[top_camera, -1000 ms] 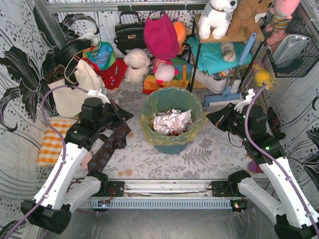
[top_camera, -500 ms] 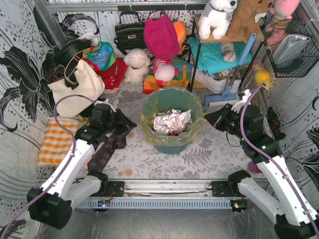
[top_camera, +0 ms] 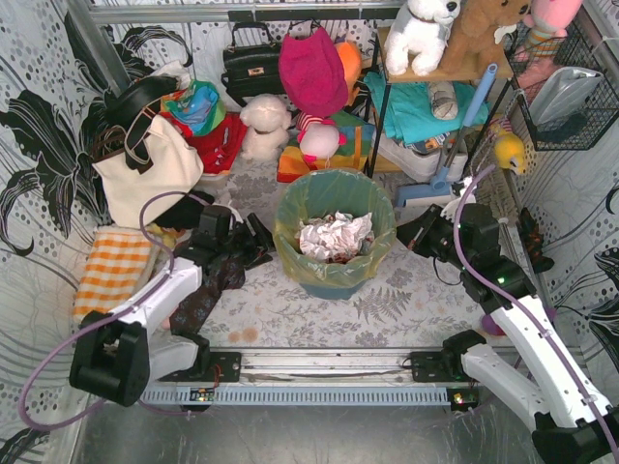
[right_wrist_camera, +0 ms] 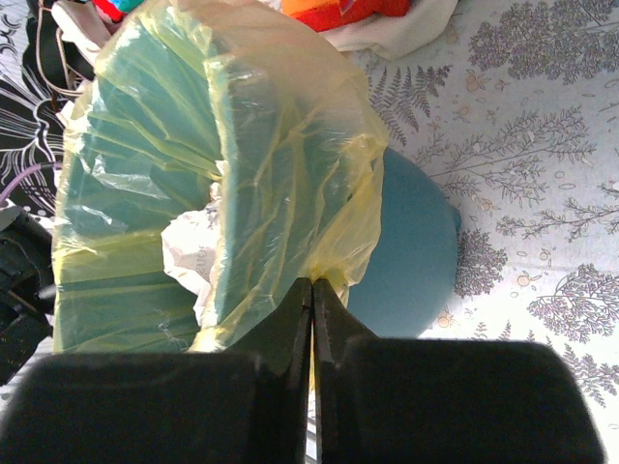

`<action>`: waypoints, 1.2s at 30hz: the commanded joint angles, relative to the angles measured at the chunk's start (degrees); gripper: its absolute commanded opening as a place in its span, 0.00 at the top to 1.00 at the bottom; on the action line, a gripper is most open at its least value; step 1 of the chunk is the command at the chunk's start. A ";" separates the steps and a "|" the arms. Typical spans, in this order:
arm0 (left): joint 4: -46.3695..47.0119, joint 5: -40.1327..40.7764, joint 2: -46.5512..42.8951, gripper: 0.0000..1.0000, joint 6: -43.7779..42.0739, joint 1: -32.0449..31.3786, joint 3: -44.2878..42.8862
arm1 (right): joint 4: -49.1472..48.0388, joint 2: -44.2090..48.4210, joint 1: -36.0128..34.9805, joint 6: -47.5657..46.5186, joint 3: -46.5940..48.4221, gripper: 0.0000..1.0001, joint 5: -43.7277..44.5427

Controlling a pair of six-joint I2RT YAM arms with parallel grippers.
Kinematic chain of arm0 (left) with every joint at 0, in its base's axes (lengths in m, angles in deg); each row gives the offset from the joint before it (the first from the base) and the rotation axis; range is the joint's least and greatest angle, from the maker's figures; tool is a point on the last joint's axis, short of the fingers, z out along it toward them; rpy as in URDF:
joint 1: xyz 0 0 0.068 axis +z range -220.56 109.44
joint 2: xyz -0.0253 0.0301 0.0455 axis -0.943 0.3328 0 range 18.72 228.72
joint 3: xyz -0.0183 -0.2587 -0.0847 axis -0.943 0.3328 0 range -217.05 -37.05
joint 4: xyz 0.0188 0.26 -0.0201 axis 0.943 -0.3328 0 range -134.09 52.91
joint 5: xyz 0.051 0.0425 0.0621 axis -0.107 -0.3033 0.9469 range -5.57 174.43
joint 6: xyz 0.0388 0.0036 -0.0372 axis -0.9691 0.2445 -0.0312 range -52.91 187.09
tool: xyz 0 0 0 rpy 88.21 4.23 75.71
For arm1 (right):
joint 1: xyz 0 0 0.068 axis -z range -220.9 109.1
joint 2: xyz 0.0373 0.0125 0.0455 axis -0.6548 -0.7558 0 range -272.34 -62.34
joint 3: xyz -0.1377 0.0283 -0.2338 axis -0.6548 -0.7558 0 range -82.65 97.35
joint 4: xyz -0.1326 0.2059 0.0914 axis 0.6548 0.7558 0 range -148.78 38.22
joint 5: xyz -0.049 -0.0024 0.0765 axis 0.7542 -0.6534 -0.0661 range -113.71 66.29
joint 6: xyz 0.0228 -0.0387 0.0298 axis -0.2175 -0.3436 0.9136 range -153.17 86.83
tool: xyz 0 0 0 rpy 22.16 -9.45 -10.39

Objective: Tie the trash bag

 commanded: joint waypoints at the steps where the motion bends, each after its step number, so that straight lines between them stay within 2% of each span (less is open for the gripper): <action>1: 8.93 -4.33 3.80 0.30 -0.65 -0.69 0.39 | -2.53 -0.06 -0.16 1.22 -0.73 1.00 -0.87; 12: 5.37 -0.67 10.09 0.39 -4.30 -2.51 -0.85 | -2.80 -1.07 -0.16 1.67 -1.03 1.00 -1.51; 14: 4.79 0.22 10.73 0.42 -4.84 -2.95 -1.34 | -2.86 -1.24 -0.16 1.59 -1.03 1.00 -1.69; 17: 4.76 1.05 11.85 0.59 -4.93 -3.68 -2.18 | -3.34 -1.53 -0.16 1.46 -1.37 1.00 -1.99; 22: 9.11 -1.03 12.80 0.70 -2.56 -4.80 -2.69 | -4.39 -2.67 -0.16 1.46 -2.69 1.00 -1.82; 24: 9.32 -1.11 12.65 0.77 -2.33 -5.26 -3.10 | -4.62 -3.20 -0.14 1.50 -3.02 1.00 -1.34; 27: 6.01 0.89 11.49 1.00 -2.92 -5.46 -3.89 | -4.91 -4.48 -0.15 1.33 -3.16 1.00 -0.78; 36: -15.39 15.75 2.19 1.00 -6.45 -5.84 -6.99 | -11.15 -11.21 -0.16 -0.09 -2.69 1.00 -3.76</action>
